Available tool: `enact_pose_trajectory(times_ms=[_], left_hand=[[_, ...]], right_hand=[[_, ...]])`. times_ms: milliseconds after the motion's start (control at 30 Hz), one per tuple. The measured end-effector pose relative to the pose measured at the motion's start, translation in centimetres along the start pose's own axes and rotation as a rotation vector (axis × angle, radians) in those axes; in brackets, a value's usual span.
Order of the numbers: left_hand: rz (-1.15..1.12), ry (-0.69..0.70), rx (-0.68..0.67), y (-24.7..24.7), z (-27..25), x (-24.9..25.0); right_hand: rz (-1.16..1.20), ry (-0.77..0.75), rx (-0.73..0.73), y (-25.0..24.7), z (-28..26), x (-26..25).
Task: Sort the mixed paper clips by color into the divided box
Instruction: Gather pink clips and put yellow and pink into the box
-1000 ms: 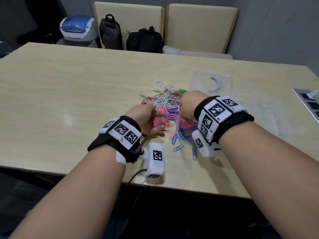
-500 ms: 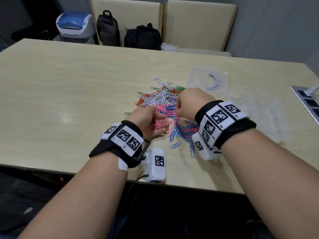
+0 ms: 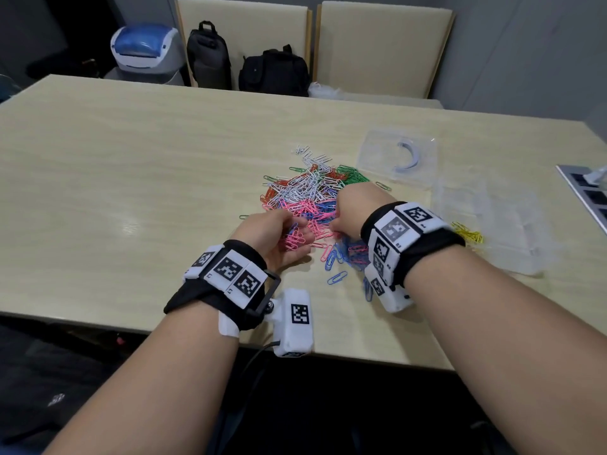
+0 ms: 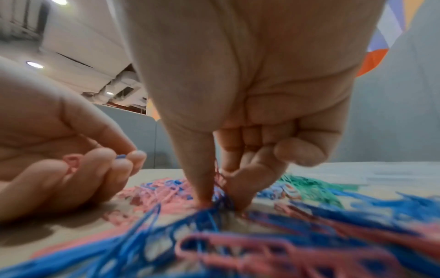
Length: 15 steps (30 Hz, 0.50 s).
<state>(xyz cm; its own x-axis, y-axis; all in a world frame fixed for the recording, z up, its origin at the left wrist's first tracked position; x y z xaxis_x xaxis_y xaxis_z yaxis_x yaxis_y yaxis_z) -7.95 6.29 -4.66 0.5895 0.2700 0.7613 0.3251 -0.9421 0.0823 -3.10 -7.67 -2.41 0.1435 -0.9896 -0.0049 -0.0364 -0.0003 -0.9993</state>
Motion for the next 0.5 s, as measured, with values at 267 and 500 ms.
enact_pose_trajectory(times_ms=[267, 500], left_hand=[[-0.032, -0.019, 0.005, -0.3, -0.2, -0.1], [-0.045, -0.019, 0.027, 0.0, -0.3, -0.1]], right_hand=[[-0.005, -0.048, 0.084, -0.9, 0.7, 0.7], [0.113, -0.127, 0.126, -3.7, -1.5, -1.6]])
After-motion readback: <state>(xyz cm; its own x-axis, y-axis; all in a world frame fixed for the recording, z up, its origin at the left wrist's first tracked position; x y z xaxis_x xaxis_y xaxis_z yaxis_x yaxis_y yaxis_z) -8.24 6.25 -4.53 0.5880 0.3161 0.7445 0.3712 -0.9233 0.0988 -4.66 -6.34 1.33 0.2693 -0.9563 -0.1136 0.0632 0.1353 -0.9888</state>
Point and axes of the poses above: each hand's wrist, its own z-axis towards the middle knuckle, its own y-axis out of the palm, x = y × z, the point moved 1 cm from there along z, towards the middle knuckle, and after that the axes turned 14 degrees about x, right-handed, at the moved point
